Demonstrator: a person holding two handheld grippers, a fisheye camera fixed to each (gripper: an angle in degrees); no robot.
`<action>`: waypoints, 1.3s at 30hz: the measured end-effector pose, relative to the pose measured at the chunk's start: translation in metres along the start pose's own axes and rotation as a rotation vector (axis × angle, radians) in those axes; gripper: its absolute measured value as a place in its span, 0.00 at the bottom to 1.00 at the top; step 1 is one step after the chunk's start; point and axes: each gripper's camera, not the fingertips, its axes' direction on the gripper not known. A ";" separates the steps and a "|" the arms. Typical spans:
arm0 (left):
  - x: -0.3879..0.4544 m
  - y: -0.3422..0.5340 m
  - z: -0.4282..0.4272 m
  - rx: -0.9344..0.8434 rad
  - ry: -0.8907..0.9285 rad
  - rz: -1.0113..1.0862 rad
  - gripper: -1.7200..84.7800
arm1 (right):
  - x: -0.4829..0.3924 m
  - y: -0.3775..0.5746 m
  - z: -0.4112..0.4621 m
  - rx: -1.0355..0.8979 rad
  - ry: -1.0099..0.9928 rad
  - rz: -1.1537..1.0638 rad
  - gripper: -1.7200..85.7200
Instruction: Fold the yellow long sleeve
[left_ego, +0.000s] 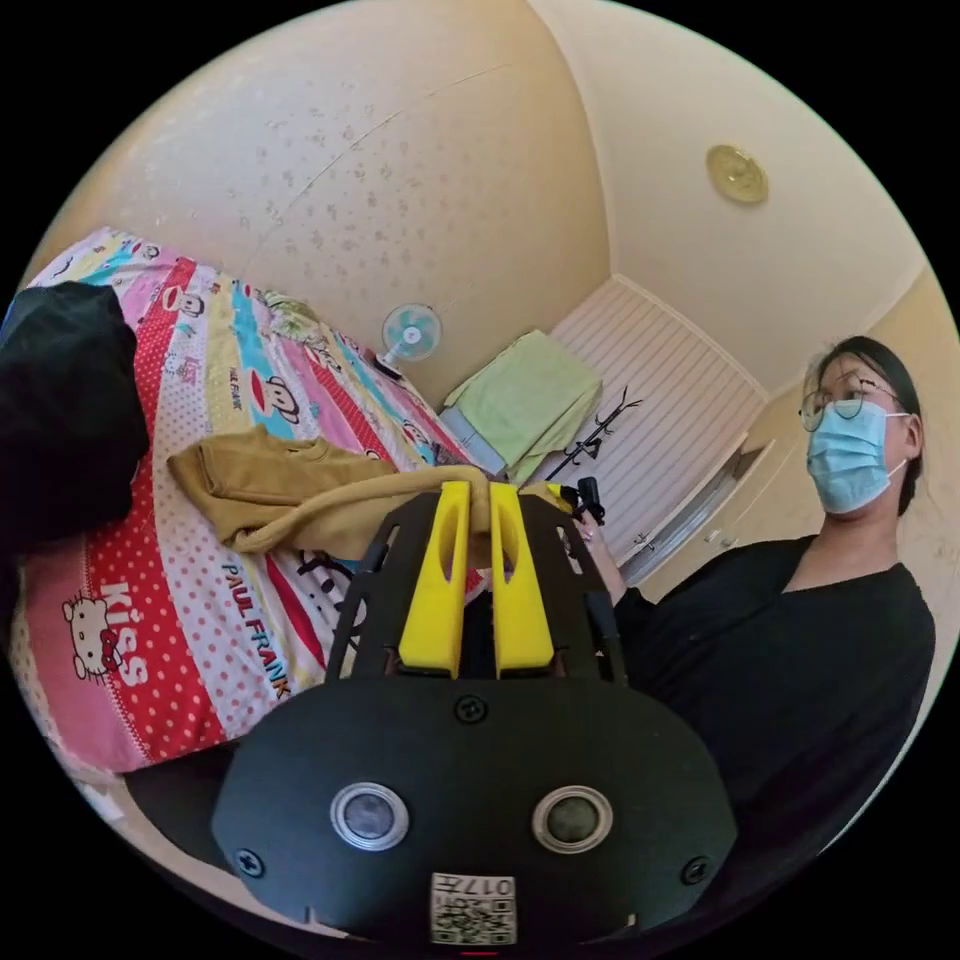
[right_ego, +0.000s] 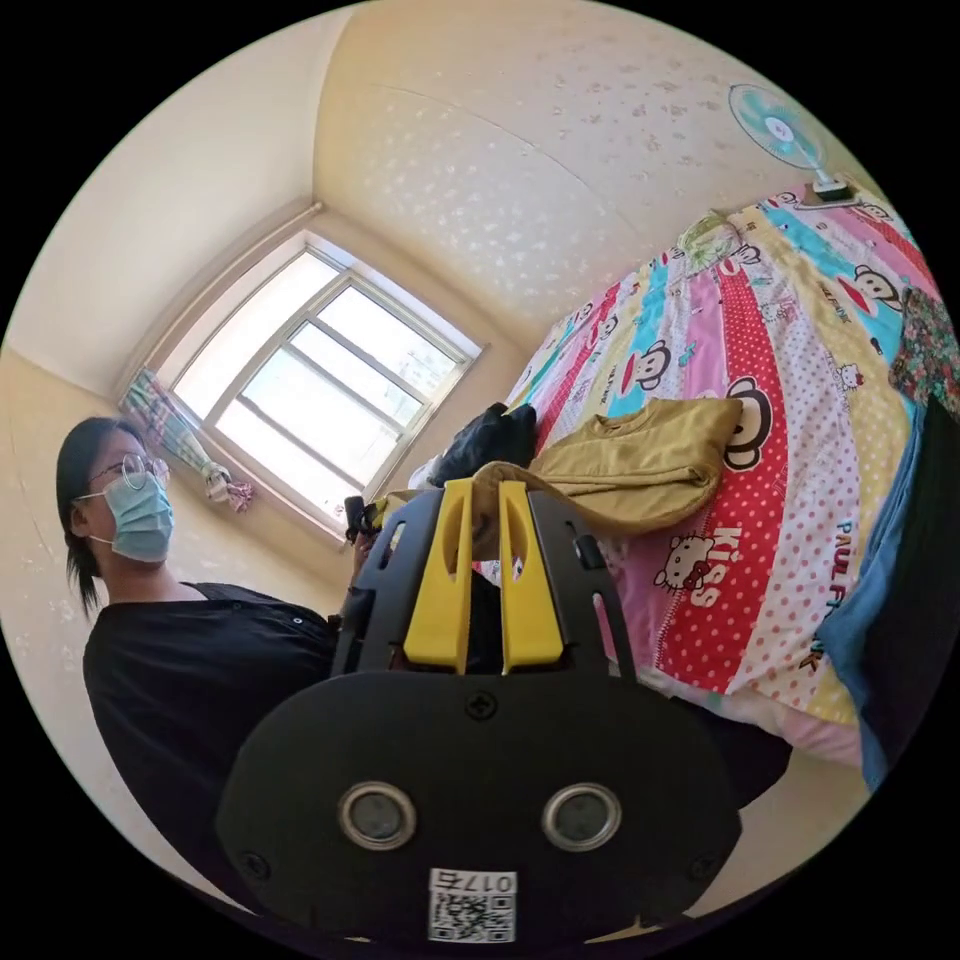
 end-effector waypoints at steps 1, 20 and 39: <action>0.013 -0.004 -0.008 -0.027 -0.024 0.021 0.07 | -0.013 -0.003 -0.005 -0.042 -0.001 -0.020 0.04; -0.065 -0.098 0.022 -0.155 -0.138 -0.171 0.09 | 0.056 -0.103 0.043 -0.075 0.169 0.105 0.09; -0.187 0.001 0.092 -0.235 -0.163 -0.719 0.07 | 0.178 0.010 0.135 -0.305 0.441 0.536 0.04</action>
